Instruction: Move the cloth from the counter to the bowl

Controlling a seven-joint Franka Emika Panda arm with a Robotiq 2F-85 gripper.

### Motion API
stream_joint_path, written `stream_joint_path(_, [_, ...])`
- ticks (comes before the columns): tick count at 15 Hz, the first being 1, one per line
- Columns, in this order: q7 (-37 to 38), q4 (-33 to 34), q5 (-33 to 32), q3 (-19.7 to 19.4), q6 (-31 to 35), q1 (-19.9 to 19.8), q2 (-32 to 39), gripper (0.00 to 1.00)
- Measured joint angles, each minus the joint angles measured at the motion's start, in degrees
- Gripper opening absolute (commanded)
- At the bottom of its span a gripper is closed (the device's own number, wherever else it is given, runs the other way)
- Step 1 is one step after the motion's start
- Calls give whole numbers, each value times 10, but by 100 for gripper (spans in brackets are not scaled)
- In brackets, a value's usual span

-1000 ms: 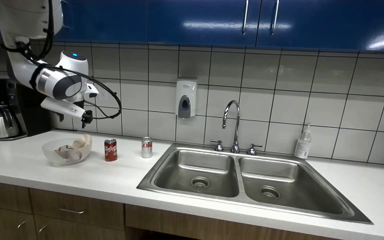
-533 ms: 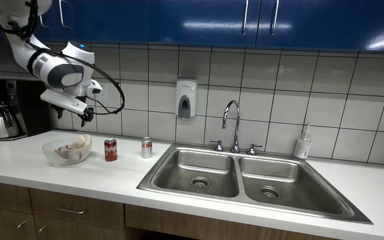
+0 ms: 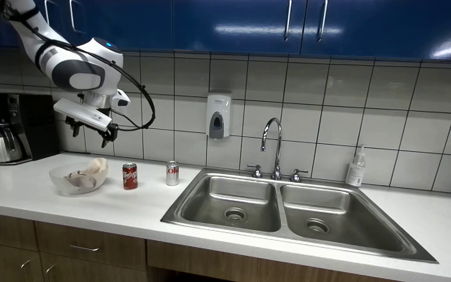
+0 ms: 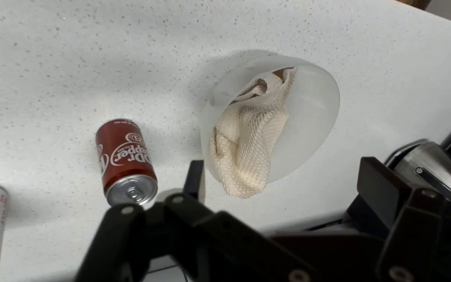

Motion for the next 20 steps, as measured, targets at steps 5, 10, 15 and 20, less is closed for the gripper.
stream_joint_path(5, [-11, -61, 5, -212, -46, 161, -84, 100])
stream_joint_path(10, [-11, -89, 4, -249, -51, 191, -115, 100])
stream_joint_path(15, [-11, -90, 4, -249, -51, 191, -115, 100])
stream_joint_path(20, [-11, -90, 4, -249, -51, 191, -115, 100])
